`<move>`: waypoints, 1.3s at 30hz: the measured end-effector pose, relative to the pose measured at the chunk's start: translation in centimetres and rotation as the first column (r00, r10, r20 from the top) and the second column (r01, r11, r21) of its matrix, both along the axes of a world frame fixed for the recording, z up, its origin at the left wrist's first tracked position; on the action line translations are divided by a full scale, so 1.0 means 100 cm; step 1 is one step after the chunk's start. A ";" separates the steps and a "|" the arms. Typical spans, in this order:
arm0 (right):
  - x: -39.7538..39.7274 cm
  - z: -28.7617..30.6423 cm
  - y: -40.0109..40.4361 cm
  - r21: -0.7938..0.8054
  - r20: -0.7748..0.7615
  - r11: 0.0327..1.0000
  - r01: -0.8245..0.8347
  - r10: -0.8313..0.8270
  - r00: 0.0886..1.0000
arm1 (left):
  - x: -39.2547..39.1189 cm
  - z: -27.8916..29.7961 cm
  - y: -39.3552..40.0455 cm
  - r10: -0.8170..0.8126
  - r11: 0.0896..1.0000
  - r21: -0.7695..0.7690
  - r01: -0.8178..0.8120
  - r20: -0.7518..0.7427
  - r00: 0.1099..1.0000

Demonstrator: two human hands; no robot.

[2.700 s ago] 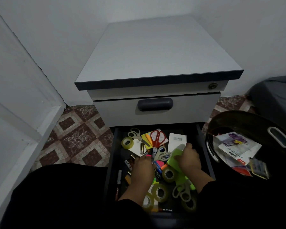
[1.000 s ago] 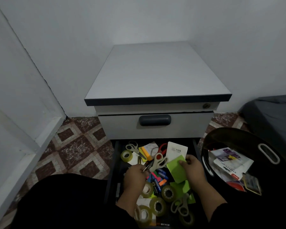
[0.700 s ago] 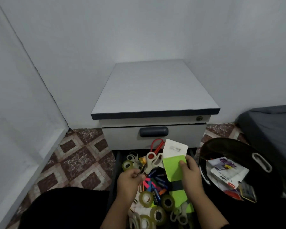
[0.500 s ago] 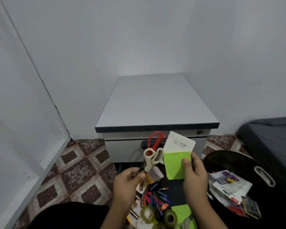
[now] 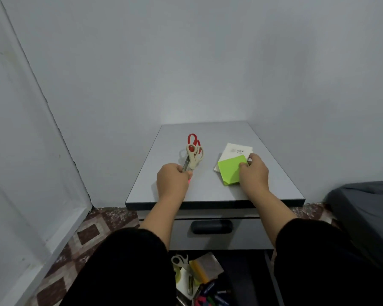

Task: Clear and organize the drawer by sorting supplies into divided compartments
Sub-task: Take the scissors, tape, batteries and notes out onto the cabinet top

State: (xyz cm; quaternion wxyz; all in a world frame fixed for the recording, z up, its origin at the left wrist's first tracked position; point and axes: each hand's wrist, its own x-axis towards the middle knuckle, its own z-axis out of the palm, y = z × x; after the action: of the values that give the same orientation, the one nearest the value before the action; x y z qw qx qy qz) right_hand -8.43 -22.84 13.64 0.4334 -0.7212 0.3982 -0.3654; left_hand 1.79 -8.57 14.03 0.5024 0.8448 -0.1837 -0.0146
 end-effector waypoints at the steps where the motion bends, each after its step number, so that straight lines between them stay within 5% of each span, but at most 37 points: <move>1: 0.008 -0.001 -0.008 -0.014 -0.029 1.000 -0.007 0.006 1.000 | 0.007 -0.001 -0.009 0.008 1.000 0.002 -0.008 0.002 1.000; 16: 0.076 -0.006 -0.069 -0.125 -0.231 0.991 0.055 -0.083 0.969 | 0.065 -0.008 -0.074 0.103 0.994 0.049 -0.102 -0.019 0.995; 28: 0.071 -0.008 -0.065 -0.130 -0.126 0.992 0.000 -0.016 0.992 | 0.066 -0.012 -0.078 0.109 0.977 0.173 -0.121 0.075 0.991; 39: 0.064 0.000 -0.056 0.020 -0.062 0.995 -0.093 0.094 0.994 | 0.058 -0.007 -0.067 0.104 0.993 0.053 -0.103 -0.018 0.994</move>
State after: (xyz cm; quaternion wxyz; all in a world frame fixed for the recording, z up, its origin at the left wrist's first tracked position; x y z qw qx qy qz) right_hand -2.03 -28.41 13.61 0.4433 -0.7465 0.3805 -0.3184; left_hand 7.63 -15.31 13.36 0.4823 0.8657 -0.1341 -0.0018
